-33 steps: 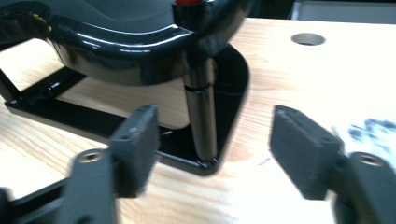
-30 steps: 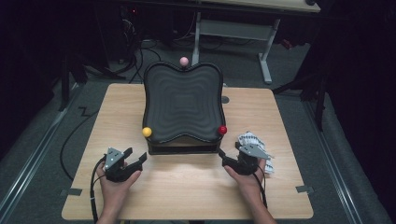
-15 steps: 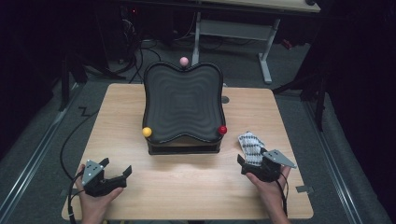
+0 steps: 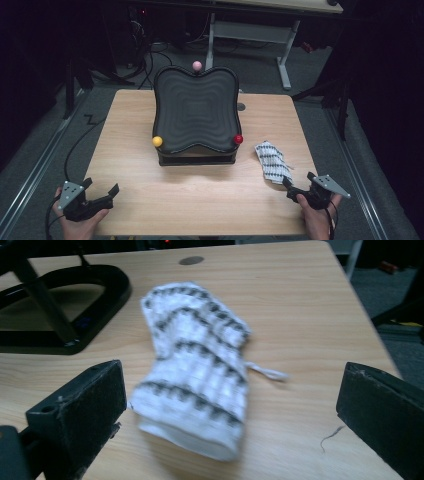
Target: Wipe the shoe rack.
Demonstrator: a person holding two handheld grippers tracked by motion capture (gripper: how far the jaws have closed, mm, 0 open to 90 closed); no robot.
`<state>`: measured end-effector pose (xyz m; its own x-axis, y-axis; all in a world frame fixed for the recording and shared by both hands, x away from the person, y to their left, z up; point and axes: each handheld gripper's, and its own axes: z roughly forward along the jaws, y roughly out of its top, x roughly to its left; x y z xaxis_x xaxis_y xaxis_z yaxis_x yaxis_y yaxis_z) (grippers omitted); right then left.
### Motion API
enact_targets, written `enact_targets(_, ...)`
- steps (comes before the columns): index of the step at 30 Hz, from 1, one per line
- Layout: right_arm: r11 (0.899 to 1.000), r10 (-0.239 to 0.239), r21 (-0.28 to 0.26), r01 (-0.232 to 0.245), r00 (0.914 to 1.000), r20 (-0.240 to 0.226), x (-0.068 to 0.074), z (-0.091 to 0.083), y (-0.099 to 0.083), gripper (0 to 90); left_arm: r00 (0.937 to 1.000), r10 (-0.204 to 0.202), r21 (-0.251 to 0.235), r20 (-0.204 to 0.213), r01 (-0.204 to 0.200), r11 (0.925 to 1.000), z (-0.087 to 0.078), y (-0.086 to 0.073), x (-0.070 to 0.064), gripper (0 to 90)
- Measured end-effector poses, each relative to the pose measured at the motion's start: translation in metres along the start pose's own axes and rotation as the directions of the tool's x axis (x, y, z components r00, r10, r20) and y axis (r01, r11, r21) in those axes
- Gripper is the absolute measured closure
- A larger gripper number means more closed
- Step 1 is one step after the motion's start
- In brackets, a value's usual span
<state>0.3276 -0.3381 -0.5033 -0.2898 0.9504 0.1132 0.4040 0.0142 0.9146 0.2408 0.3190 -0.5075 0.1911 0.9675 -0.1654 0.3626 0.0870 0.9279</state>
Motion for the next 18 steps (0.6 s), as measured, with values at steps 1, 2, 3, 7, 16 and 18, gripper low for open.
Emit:
enact_targets(1,1.0,0.007,0.0,-0.007,0.9999,0.009,-0.004,-0.002,-0.002,0.0,1.0,-0.001,-0.002,-0.001,0.001,1.0,-0.001,0.0,0.001,0.6)
enact_targets(2,1.0,0.008,0.0,-0.008,0.9999,0.015,-0.008,-0.004,-0.003,0.0,1.0,0.001,-0.003,-0.005,-0.002,1.0,-0.003,-0.001,0.003,0.5)
enact_targets(3,1.0,0.01,0.001,-0.01,0.9997,0.023,-0.012,-0.006,-0.005,0.0,1.0,0.004,-0.007,-0.008,-0.004,1.0,-0.004,-0.002,0.005,0.6)
enact_targets(7,1.0,0.026,0.004,-0.026,0.9988,0.042,-0.028,-0.014,-0.01,0.0,0.9999,-0.012,-0.02,-0.012,0.012,0.9997,-0.01,-0.004,0.015,0.6)
enact_targets(16,1.0,0.027,-0.015,-0.027,0.9979,0.059,-0.041,-0.026,-0.012,0.0,0.9999,-0.016,-0.037,0.0,0.016,0.9992,-0.004,0.0,0.019,0.6)
enact_targets(18,0.999,0.029,-0.017,-0.028,0.9977,0.061,-0.042,-0.027,-0.013,0.0,0.9999,-0.001,-0.029,0.01,0.001,0.9996,0.002,0.002,0.014,0.6)
